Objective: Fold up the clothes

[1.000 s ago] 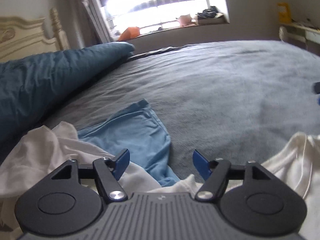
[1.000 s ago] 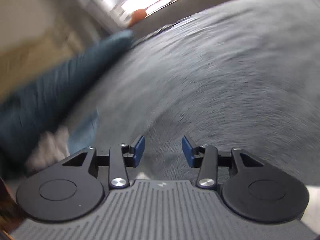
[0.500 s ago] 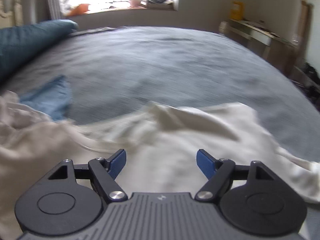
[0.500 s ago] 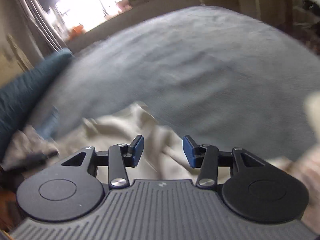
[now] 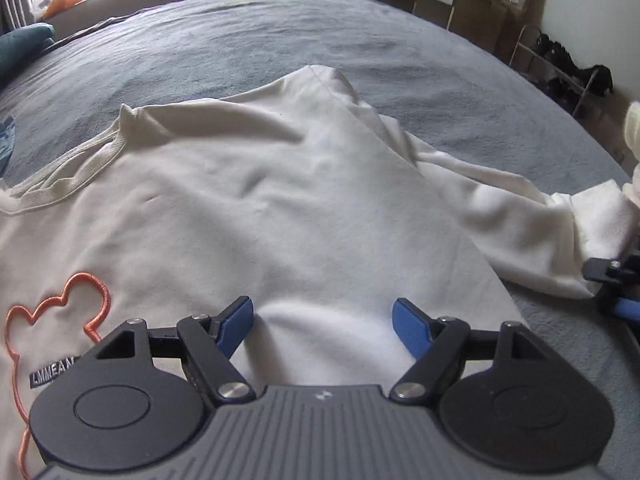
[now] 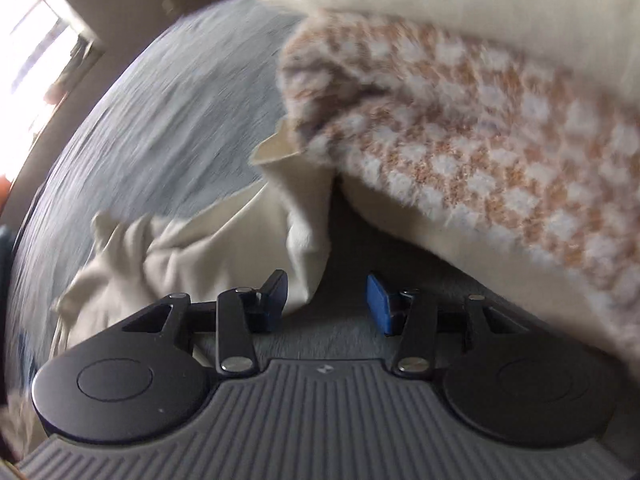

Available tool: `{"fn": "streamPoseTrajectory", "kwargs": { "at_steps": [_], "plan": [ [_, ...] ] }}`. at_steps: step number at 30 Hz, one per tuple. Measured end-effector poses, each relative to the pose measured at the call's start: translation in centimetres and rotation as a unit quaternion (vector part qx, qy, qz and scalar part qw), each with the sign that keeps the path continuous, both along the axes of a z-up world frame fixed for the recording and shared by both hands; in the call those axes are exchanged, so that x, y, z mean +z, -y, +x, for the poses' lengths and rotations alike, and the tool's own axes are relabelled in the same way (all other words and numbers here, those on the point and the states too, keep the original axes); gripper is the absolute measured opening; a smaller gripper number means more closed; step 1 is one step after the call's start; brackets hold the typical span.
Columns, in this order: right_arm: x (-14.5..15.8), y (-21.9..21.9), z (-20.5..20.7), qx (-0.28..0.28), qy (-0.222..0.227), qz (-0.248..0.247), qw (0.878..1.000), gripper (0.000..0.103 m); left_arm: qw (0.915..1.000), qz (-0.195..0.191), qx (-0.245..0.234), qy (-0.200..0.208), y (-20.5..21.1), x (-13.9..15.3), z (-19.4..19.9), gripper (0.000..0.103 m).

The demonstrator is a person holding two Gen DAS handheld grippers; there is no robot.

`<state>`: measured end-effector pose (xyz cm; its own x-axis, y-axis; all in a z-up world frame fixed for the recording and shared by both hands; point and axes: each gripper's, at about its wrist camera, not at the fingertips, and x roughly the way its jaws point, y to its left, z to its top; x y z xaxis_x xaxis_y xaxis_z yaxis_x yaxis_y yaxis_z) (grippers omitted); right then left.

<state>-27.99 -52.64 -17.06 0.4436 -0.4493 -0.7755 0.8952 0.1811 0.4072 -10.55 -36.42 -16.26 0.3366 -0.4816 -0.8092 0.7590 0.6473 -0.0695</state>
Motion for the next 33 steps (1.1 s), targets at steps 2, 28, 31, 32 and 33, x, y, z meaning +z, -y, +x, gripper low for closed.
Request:
{"fn": "streamPoseTrajectory", "kwargs": {
  "at_steps": [2,28,31,32,33],
  "plan": [
    [-1.0,0.2,1.0,-0.022,0.000,-0.019,1.000,0.044,1.0000,-0.003,0.001,0.004,-0.4,-0.1,-0.2,0.078],
    [16.4,13.2,11.2,0.107,0.012,-0.370,0.923,0.008,0.9989,-0.005,-0.001,0.047,6.8,-0.2,3.5,0.080],
    [15.9,13.7,12.2,0.124,0.025,-0.359,0.925,0.008,0.9982,-0.004,-0.009,0.059,6.8,-0.6,3.2,0.082],
    [15.7,13.5,12.5,0.132,0.031,-0.357,0.924,0.008,0.9984,-0.006,-0.010,0.056,6.7,-0.5,3.3,0.082],
    [15.6,13.2,12.6,0.146,0.046,-0.357,0.921,0.008,0.9986,-0.008,-0.010,0.051,6.6,-0.5,3.4,0.082]
  ]
}}
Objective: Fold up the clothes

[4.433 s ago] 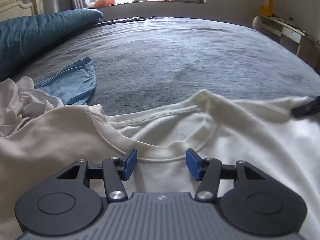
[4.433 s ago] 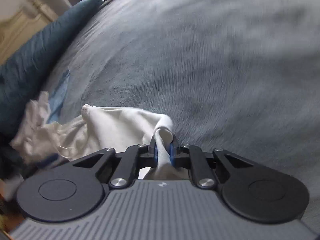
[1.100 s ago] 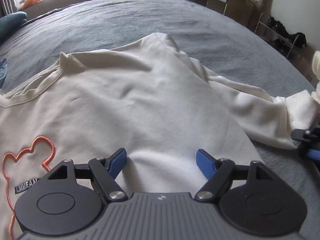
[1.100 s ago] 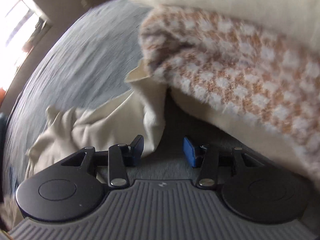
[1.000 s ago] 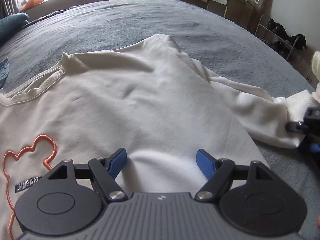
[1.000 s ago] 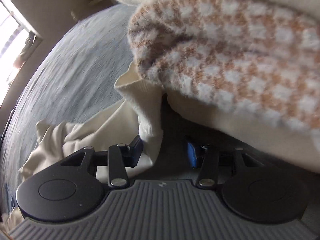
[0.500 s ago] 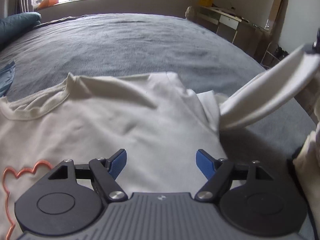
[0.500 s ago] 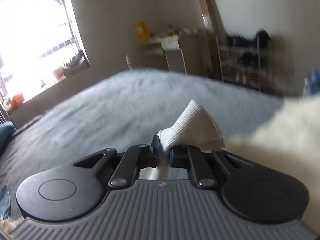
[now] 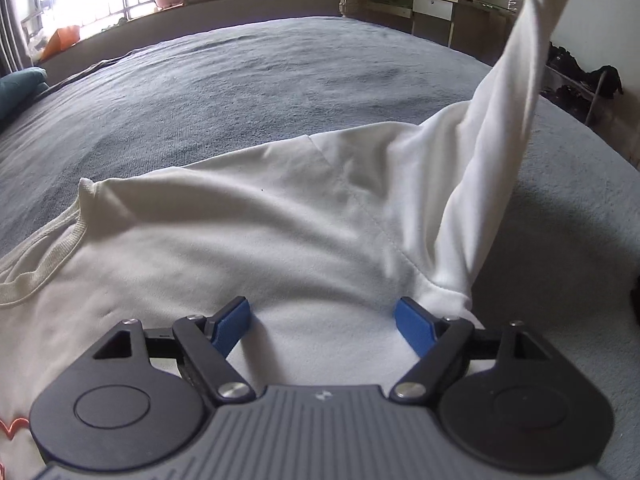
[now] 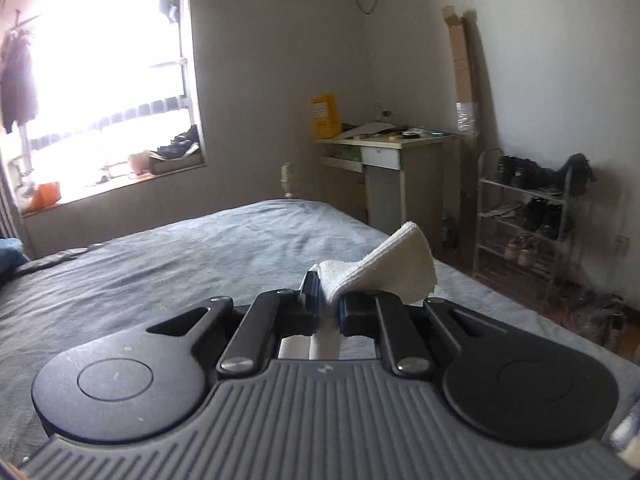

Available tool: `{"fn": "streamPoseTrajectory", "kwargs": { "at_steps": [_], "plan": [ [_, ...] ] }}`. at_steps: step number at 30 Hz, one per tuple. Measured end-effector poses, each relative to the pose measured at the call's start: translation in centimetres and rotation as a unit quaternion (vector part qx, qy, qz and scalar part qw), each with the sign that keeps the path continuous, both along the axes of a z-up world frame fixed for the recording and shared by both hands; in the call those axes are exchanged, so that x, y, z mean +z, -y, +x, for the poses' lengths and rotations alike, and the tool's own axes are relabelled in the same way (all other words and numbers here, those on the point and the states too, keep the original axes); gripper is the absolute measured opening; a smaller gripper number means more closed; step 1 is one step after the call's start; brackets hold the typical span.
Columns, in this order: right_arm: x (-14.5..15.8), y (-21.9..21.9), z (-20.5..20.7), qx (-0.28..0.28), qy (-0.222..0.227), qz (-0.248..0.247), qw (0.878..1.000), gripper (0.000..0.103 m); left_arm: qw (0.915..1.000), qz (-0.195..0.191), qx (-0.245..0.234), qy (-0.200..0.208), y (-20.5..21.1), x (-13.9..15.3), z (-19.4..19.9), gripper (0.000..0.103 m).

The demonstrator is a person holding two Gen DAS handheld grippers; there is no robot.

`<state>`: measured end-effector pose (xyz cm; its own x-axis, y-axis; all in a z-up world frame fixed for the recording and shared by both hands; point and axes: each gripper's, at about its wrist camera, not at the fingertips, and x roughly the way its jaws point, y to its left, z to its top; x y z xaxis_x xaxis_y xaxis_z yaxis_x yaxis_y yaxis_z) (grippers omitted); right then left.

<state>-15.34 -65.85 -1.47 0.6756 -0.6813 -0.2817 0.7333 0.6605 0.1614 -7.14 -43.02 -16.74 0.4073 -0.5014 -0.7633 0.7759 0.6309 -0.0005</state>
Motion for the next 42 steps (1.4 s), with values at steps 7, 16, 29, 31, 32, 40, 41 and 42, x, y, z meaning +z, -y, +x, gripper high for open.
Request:
{"fn": "streamPoseTrajectory", "kwargs": {
  "at_steps": [7,16,29,31,32,40,41,42],
  "plan": [
    [3.4,-6.6,0.9,0.292,0.053,-0.035,0.954,0.009,0.9895,-0.053,0.089,-0.101,-6.6,2.7,2.7,0.081],
    [2.3,-22.6,4.0,0.668,-0.097,-0.049,0.736,0.022,0.9523,-0.054,0.283,-0.100,-23.5,5.4,5.2,0.081],
    [-3.2,-34.0,-0.9,0.556,-0.317,0.098,0.762,0.058,0.9833,-0.033,0.172,-0.050,-25.3,7.5,5.6,0.080],
    [-3.3,-31.9,-3.0,0.498,-0.297,0.251,0.775,0.058,0.9934,-0.043,0.096,-0.046,-23.1,8.1,4.5,0.080],
    [-3.7,-30.9,-4.4,0.463,-0.282,0.319,0.777,0.058,0.9968,-0.042,0.055,-0.041,-22.0,8.2,3.7,0.080],
    [-10.6,-27.9,-11.8,0.105,-0.158,0.583,0.790,0.058,0.9781,0.118,-0.167,0.035,-14.4,2.7,-1.5,0.063],
    [-11.2,-28.2,-12.0,0.088,-0.146,0.586,0.792,0.057,0.9768,0.122,-0.172,0.041,-14.3,2.5,-1.7,0.061],
    [-11.5,-28.6,-12.1,0.078,-0.138,0.584,0.796,0.057,0.9781,0.114,-0.170,0.038,-14.7,2.8,-1.4,0.050]
  ]
}}
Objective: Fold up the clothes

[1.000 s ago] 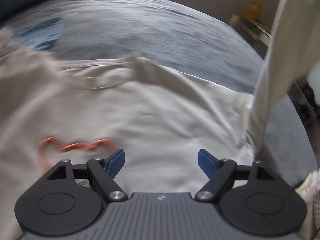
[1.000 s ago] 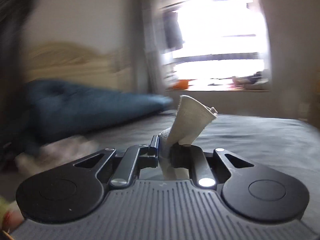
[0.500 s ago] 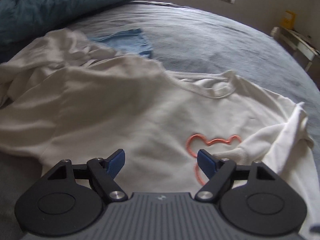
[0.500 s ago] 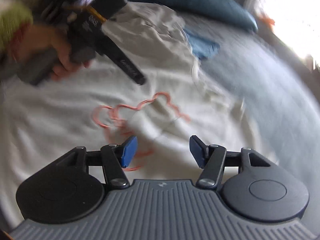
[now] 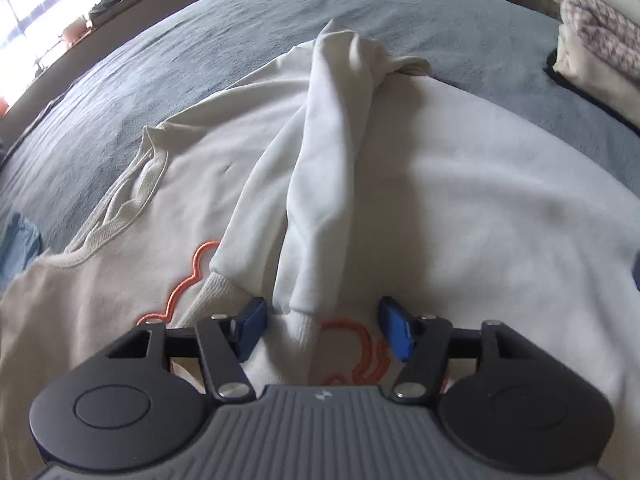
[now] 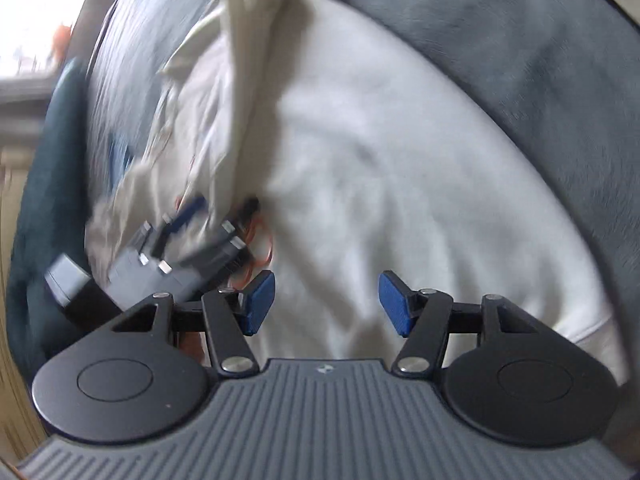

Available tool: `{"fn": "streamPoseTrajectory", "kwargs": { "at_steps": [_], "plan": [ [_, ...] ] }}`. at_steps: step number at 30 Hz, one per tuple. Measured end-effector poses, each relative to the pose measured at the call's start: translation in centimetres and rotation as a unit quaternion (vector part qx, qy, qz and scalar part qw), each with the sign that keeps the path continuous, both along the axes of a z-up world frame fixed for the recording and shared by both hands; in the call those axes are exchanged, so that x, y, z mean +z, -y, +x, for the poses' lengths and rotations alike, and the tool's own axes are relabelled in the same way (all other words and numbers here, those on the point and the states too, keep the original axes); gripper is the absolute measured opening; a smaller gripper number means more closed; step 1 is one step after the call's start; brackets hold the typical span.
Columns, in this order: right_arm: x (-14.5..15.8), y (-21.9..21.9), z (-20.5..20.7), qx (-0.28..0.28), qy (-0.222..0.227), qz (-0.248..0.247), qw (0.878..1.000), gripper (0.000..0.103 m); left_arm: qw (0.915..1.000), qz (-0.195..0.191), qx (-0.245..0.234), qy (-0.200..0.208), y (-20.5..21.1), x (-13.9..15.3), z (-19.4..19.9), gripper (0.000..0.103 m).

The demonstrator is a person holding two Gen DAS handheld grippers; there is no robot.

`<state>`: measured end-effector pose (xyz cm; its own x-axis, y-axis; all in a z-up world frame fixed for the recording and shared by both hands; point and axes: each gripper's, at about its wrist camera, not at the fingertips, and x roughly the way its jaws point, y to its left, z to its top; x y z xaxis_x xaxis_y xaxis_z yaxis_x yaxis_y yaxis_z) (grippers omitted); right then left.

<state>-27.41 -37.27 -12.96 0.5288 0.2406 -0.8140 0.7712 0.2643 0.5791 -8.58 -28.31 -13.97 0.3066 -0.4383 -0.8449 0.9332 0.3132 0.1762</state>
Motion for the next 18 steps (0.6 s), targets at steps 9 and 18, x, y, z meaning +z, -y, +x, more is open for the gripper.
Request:
{"fn": "streamPoseTrajectory", "kwargs": {
  "at_steps": [9,18],
  "plan": [
    [-0.4,-0.2,1.6,-0.053,0.060,-0.086,0.993,0.057,0.8977,-0.133,0.242,-0.344,-5.8,4.1,12.1,0.010],
    [-7.4,0.8,4.4,-0.189,0.208,0.112,0.953,0.066,0.6377,-0.278,0.349,-0.628,-10.3,1.9,17.3,0.010]
  ]
}}
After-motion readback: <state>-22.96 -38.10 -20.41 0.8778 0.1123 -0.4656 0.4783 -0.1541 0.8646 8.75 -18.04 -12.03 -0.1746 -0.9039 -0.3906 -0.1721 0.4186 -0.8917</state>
